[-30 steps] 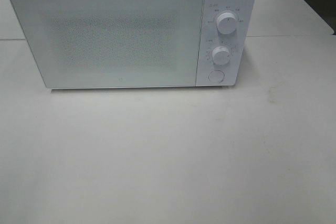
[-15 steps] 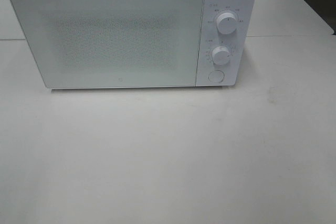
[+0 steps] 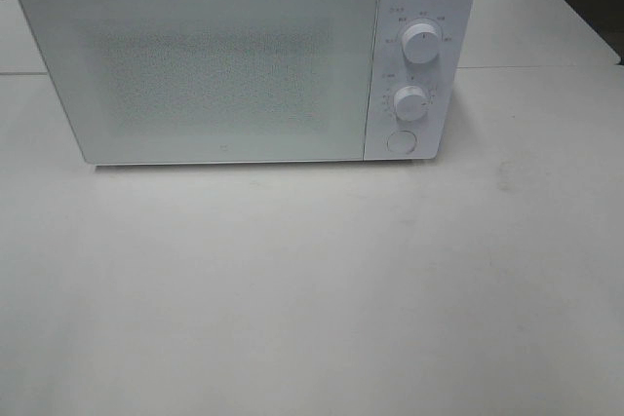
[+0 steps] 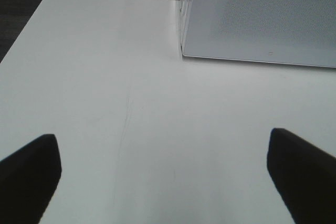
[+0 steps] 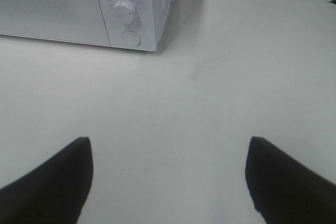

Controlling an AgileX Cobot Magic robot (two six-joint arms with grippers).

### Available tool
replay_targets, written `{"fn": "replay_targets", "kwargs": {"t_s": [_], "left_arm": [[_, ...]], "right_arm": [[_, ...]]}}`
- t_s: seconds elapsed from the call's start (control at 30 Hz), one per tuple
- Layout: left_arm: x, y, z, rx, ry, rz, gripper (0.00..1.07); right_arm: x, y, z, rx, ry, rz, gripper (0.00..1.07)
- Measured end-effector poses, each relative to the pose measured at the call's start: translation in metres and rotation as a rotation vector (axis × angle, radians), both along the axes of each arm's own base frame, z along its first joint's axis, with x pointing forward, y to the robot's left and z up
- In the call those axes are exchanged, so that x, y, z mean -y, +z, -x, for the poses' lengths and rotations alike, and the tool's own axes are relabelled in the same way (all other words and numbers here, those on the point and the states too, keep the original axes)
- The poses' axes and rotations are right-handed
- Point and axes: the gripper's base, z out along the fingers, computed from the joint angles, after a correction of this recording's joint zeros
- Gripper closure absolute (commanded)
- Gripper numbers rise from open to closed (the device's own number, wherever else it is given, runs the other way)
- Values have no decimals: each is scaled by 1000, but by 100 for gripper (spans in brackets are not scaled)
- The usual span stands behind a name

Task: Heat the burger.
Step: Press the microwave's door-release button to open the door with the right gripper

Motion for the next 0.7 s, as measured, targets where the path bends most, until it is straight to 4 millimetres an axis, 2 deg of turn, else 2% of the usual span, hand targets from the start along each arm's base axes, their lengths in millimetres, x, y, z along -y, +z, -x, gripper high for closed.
{"fn": "replay_targets", "kwargs": {"t_s": [0.17,0.2,0.23,0.3,0.33,0.4,0.43,0.47,0.5,0.57,0.7], "left_arm": [[0,0,0,0,0,0,7],[0,0,0,0,0,0,7],[0,0,0,0,0,0,7],[0,0,0,0,0,0,7],[0,0,0,0,0,0,7],[0,0,0,0,0,0,7],[0,0,0,0,0,0,7],[0,0,0,0,0,0,7],[0,0,0,0,0,0,7],[0,0,0,0,0,0,7],[0,0,0,0,0,0,7]], "right_arm": [[-7,4,-30,-12,6,5,31],[-7,4,-30,-12,6,5,31],[-10,4,-42,-20,9,7,31],[-11,4,-47,-22,10,8,31],[-14,3,-59,-27,12,10,31],[-15,3,-64,-25,13,8,31],[-18,1,-74,-29,15,10,31],[-18,1,-74,-29,15,10,31],[-21,-1,-86,-35,17,10,31],[-22,-3,-91,-36,18,10,31],[-28,-10,-116,-44,15,-3,31]]}}
